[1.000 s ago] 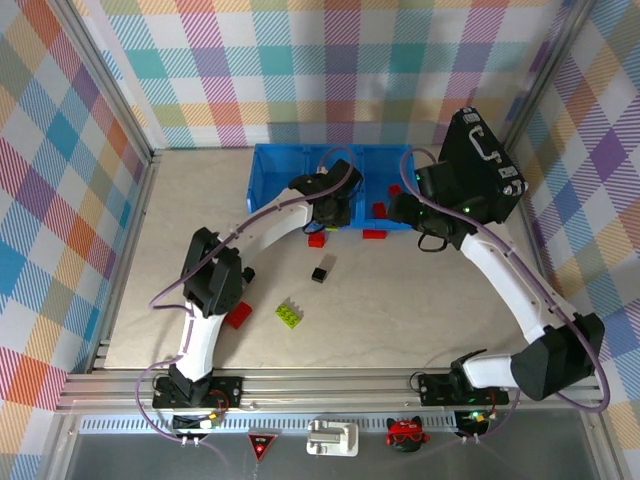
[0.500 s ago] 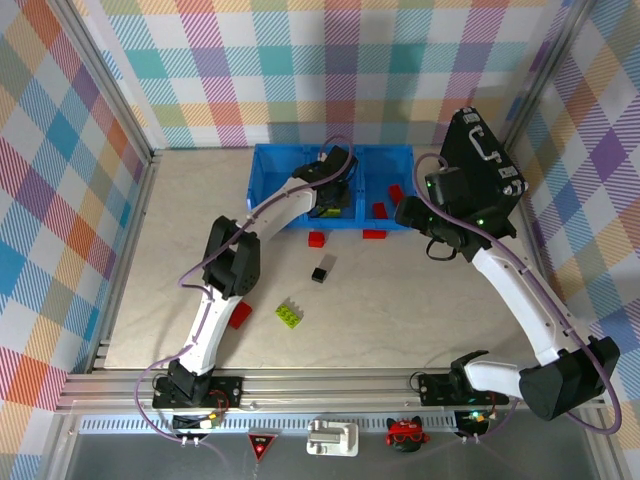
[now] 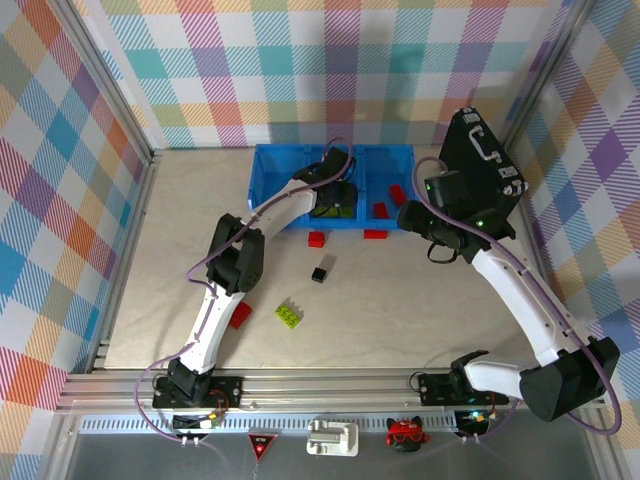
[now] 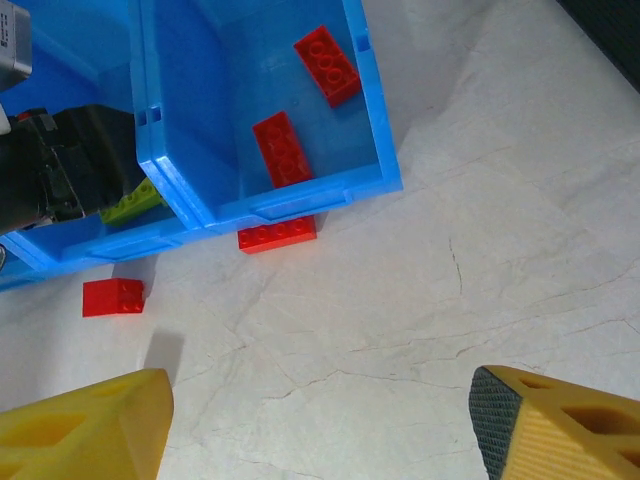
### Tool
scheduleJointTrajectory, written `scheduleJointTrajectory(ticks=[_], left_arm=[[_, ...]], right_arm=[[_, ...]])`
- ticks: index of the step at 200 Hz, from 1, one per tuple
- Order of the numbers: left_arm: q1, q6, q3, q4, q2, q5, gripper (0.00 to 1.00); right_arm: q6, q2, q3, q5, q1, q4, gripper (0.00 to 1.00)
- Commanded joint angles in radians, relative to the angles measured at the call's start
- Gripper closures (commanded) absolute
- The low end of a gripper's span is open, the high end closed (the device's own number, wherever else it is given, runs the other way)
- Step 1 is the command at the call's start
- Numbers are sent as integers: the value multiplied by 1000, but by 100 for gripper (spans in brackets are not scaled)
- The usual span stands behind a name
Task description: Sort the legos into containers by color
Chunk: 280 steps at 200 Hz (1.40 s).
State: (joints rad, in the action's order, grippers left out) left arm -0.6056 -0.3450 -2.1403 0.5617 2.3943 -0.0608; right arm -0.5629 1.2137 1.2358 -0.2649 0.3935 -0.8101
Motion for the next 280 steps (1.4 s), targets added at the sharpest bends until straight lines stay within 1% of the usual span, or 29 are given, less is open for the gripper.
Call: scheduleJointTrajectory(ticks=[1, 30, 61, 110, 133, 156, 203, 217, 245, 259, 280], left_arm=[[6, 21, 2, -34, -44, 36, 54], [6, 20, 23, -21, -99, 32, 55], [6, 24, 98, -23, -191, 39, 55], [6, 11, 319, -53, -400, 37, 55], [6, 5, 417, -55, -493, 29, 55], [6, 2, 505, -53, -578, 14, 55], [6, -11, 624, -47, -716, -12, 55], [7, -9, 642, -39, -742, -22, 55], [7, -6, 658, -19, -769, -37, 54], [7, -1, 661, -5, -777, -45, 54], [9, 1, 672, -2, -795, -54, 55]], right_arm=[[16, -6, -7, 12, -4, -12, 22], [43, 21, -16, 65, -4, 13, 23], [88, 72, -38, 115, -4, 51, 24], [147, 135, -104, 134, 3, 175, 25], [161, 192, -121, 135, 12, 235, 25], [179, 255, -140, 111, 35, 303, 23], [194, 399, -171, 4, 102, 471, 18], [182, 438, -184, -30, 117, 523, 15], [170, 515, -197, -46, 119, 614, 9], [173, 554, -184, -74, 119, 634, 9], [181, 609, -156, -72, 118, 658, 9]])
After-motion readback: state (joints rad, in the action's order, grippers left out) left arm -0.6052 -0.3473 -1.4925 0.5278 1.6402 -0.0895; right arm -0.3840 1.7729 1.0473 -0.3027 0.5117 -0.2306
